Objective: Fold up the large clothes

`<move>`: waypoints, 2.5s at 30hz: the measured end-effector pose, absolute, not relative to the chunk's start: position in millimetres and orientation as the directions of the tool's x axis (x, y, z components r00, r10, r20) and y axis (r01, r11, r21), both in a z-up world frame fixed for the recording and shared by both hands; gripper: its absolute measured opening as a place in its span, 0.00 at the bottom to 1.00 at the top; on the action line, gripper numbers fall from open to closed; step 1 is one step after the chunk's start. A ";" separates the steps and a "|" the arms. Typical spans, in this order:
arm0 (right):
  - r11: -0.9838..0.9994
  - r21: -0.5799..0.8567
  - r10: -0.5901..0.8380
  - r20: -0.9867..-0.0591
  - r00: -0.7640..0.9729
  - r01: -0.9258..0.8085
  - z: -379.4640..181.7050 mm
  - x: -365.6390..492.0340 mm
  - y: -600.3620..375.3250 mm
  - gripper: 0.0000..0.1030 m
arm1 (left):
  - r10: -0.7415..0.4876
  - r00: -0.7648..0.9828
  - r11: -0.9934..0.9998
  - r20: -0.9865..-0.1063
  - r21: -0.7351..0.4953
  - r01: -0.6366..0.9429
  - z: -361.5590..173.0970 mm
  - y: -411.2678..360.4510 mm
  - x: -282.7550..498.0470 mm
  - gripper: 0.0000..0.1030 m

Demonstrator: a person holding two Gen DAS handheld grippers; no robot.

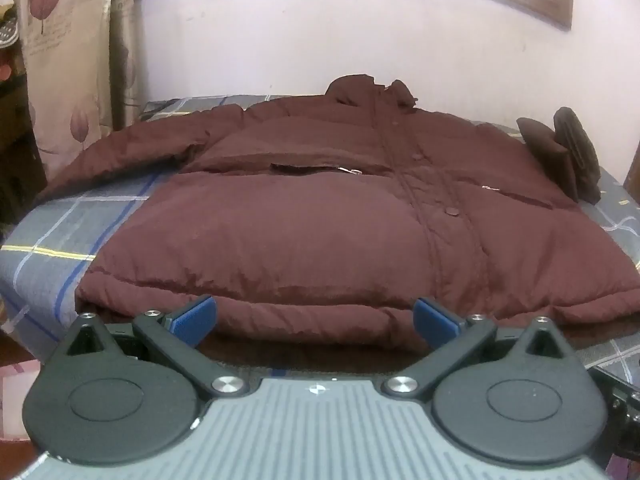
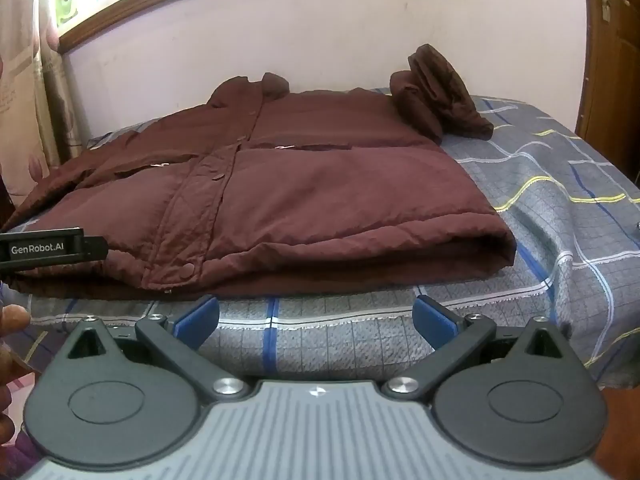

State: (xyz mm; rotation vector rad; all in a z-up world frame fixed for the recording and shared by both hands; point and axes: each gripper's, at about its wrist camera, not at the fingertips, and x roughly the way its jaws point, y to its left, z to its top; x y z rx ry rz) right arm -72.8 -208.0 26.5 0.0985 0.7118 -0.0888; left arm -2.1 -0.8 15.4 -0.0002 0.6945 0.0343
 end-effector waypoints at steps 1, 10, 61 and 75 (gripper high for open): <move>0.991 0.063 -0.047 -0.653 0.756 0.116 27.2 -72.9 -208.9 1.00 | 0.031 0.768 0.999 -0.640 0.012 -0.031 15.9 -0.8 -1.1 1.00; 0.991 0.088 -0.021 -0.655 0.755 0.103 30.8 -61.9 -213.4 1.00 | 0.034 0.771 0.999 -0.636 0.012 -0.033 16.8 -3.3 6.1 1.00; 0.948 0.249 -0.035 -0.536 0.844 0.197 49.4 24.8 -309.7 1.00 | -0.004 0.780 1.000 -0.626 0.017 0.019 32.1 -35.9 76.3 1.00; 0.950 0.121 -0.217 -0.402 0.890 0.286 55.8 139.3 -390.0 1.00 | 0.000 0.775 0.999 -0.632 0.025 0.021 36.7 -46.1 87.7 1.00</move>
